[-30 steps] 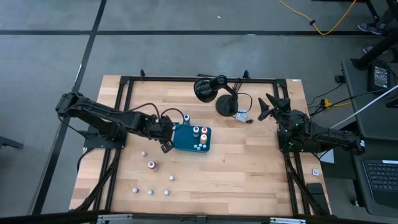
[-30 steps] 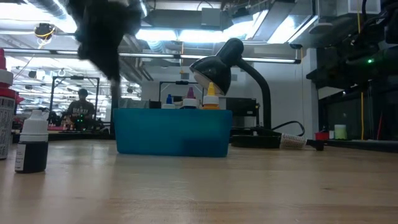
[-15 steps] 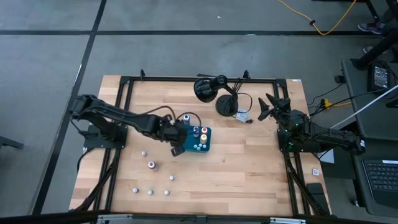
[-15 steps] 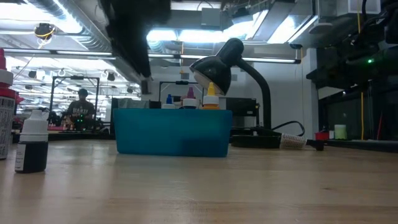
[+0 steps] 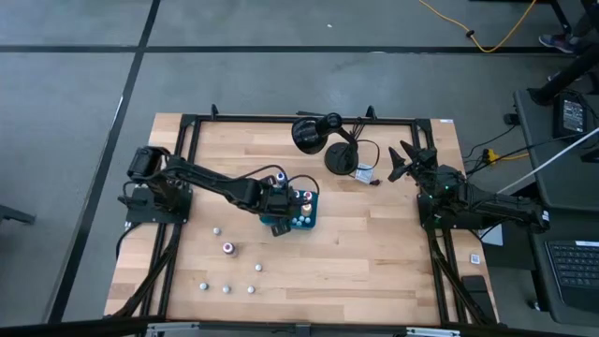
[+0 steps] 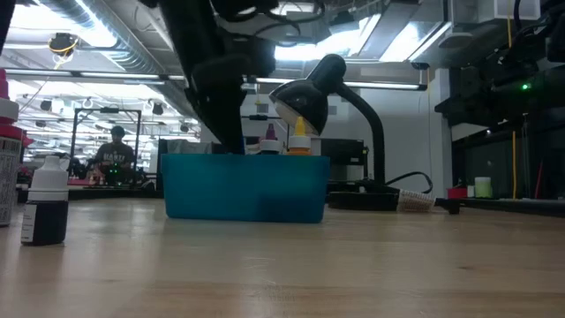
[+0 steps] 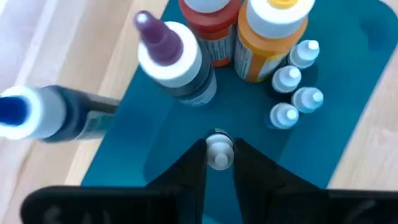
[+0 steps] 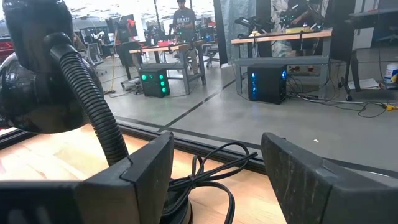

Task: Pick & Place food coloring
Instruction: Put the small dark blue food coloring bottle into the blue bin

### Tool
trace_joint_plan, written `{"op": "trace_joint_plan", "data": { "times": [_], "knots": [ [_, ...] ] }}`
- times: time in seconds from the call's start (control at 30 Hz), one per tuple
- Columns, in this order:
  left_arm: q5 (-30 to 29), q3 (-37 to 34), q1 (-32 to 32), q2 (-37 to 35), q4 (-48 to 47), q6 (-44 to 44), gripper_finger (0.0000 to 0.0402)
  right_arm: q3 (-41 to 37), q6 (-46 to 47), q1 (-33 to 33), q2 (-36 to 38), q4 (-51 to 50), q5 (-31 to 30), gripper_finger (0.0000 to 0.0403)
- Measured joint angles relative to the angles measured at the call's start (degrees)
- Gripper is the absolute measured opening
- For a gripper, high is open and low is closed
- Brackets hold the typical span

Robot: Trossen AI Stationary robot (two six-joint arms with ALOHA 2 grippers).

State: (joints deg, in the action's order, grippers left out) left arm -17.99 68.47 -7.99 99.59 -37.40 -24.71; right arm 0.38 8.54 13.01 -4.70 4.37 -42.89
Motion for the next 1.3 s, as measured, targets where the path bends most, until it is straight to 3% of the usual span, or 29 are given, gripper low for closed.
{"op": "trace_joint_plan", "data": {
  "times": [0.9,1.3],
  "knots": [
    [6.3,0.0,-1.3,4.7,5.9,0.5,0.0060,0.0,0.0,0.0,0.0,0.0,0.0,0.0244],
    [6.1,0.0,-1.3,4.7,5.9,0.0,0.0104,0.0,0.0,0.0,0.0,0.0,0.0,0.0244]
  ]
}}
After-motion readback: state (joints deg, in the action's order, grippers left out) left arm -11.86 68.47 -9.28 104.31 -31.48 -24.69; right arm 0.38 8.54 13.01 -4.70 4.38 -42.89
